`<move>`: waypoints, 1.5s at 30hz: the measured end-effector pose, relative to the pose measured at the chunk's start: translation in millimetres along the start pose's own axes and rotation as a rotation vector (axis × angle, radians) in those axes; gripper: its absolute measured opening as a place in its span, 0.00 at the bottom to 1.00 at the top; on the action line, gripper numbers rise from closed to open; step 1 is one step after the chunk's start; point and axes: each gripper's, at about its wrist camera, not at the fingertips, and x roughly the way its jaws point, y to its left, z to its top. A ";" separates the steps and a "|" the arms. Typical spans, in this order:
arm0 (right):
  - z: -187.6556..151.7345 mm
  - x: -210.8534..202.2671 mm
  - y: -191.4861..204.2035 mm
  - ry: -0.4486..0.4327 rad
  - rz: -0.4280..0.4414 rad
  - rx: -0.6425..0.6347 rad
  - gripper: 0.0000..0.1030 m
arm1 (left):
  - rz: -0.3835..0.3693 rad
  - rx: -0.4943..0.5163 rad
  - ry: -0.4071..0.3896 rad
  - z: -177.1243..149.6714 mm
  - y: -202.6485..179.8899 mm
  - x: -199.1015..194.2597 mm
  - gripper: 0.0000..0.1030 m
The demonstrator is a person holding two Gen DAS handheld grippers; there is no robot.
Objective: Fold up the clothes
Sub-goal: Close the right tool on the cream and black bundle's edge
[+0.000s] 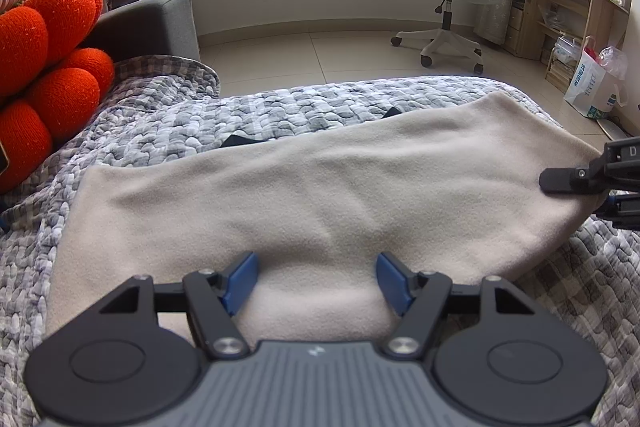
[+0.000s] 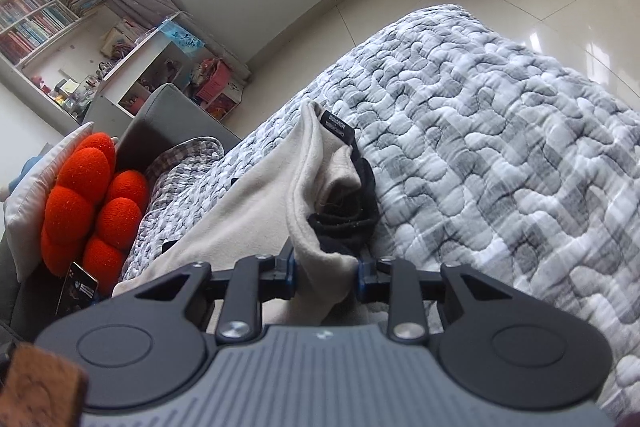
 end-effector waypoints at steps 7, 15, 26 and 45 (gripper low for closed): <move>0.3 0.4 -1.5 0.009 -0.008 0.017 0.34 | 0.001 0.000 0.000 0.1 -0.4 0.0 0.66; 0.4 -7.4 15.8 -0.044 0.001 -0.082 0.28 | 0.001 -0.002 0.001 0.1 -0.1 0.3 0.66; 2.3 -4.0 15.1 -0.038 -0.015 -0.105 0.28 | -0.006 -0.018 0.011 2.3 5.2 1.3 0.67; 7.9 -2.2 12.6 -0.021 -0.002 -0.067 0.28 | 0.078 -0.022 -0.013 24.5 16.4 18.7 0.73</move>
